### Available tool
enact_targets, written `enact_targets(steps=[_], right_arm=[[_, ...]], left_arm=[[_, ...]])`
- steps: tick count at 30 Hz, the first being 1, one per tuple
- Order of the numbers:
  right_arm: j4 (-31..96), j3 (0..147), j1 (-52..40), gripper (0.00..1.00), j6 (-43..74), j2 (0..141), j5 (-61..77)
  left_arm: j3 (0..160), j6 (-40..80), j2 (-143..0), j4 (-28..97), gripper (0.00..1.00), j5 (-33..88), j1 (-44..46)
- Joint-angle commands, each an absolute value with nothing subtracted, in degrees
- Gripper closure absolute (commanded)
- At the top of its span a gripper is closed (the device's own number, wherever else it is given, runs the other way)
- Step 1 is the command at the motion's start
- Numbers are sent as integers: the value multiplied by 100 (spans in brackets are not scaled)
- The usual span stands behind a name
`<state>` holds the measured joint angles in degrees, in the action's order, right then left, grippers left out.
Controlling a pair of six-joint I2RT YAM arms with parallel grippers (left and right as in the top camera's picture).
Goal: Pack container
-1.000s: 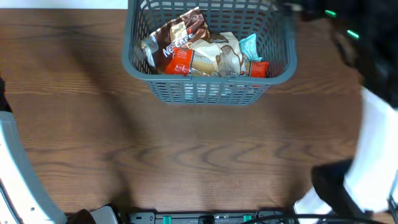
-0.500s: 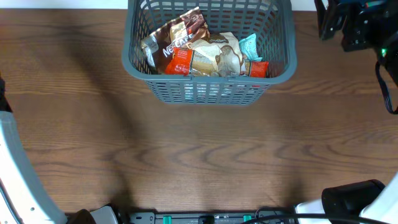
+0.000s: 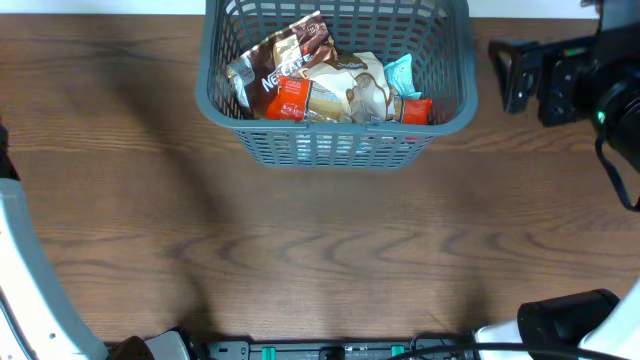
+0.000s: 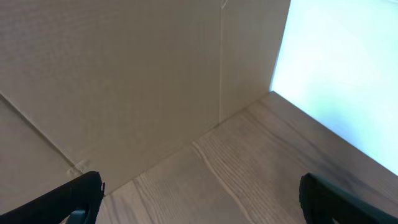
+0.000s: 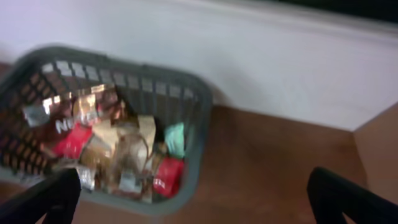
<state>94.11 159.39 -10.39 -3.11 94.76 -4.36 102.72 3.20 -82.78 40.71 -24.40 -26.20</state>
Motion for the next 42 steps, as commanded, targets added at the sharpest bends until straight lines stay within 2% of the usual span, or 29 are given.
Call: enact_targets(steps=[1, 11, 19, 30, 42], right_arm=[[9717, 15930, -972, 1, -239, 9413, -451], [9708, 15926, -982, 1, -239, 9131, -447], [8888, 15351, -982, 1, -716, 7839, -449], [7203, 12234, -982, 1, -1957, 5096, -451], [4720, 7964, -731, 1, -2040, 3129, -38]], left_arm=[[10261, 375, -8274, 4075, 1, -2512, -2646], [10261, 375, -8274, 4075, 1, -2512, -2646], [10261, 375, -8274, 4075, 1, -2512, -2646], [10261, 375, -8274, 4075, 1, -2512, -2646], [10261, 375, -8274, 4075, 1, -2512, -2646]])
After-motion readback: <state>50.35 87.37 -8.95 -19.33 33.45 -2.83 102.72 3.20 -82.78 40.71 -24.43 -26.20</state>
